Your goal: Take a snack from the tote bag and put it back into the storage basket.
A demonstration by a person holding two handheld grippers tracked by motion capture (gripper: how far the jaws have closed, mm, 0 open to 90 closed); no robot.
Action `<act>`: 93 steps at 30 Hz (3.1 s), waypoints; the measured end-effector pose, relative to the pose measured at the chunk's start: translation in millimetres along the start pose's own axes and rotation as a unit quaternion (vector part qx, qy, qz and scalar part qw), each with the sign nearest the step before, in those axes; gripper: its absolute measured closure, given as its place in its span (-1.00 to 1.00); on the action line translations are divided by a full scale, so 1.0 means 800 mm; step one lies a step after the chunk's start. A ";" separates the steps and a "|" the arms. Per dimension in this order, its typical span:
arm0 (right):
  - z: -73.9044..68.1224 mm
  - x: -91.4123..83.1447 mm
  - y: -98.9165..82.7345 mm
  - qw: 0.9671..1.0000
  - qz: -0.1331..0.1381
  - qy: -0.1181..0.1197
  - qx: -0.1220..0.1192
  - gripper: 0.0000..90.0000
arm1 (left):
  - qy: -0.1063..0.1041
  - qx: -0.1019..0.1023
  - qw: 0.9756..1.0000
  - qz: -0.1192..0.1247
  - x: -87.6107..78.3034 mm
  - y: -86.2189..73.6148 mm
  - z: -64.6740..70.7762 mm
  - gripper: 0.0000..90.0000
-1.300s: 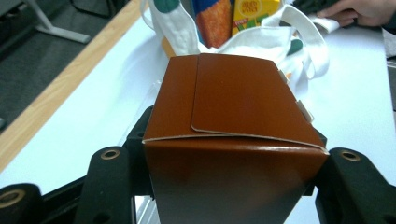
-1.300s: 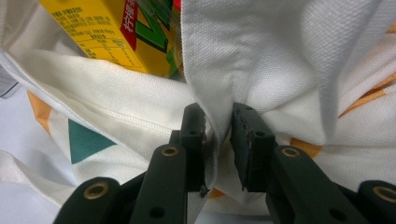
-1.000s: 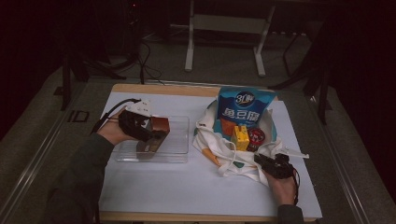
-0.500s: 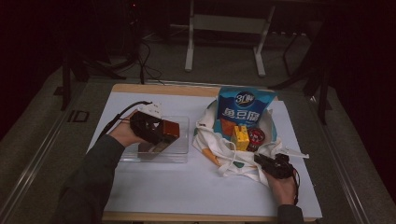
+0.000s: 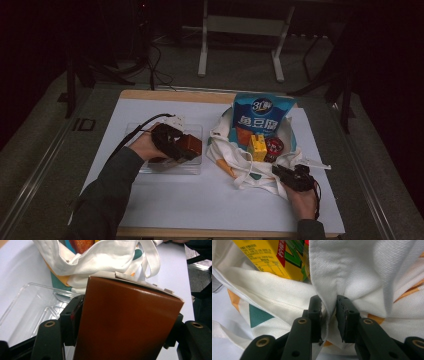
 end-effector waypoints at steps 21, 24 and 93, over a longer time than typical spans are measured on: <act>-0.001 0.000 0.000 1.000 -0.003 0.001 0.001 0.61 | -0.017 -0.032 0.999 -0.040 0.018 -0.024 -0.003 -0.38; 0.000 0.000 0.000 1.000 -0.003 0.001 0.001 0.61 | -0.021 -0.034 0.998 -0.039 0.020 -0.023 -0.001 -0.39; -0.002 0.001 -0.001 1.000 -0.005 -0.001 -0.006 0.55 | 0.077 0.007 0.997 -0.013 0.020 0.055 -0.006 -0.28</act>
Point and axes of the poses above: each handheld gripper's, and its own axes: x roughly forward along the jaws, y roughly out of its top, z roughly to its right, the point moved 4 cm from there along x, roughly forward along the jaws, and after that the axes turned 9 degrees about x, right-handed, at the moved point
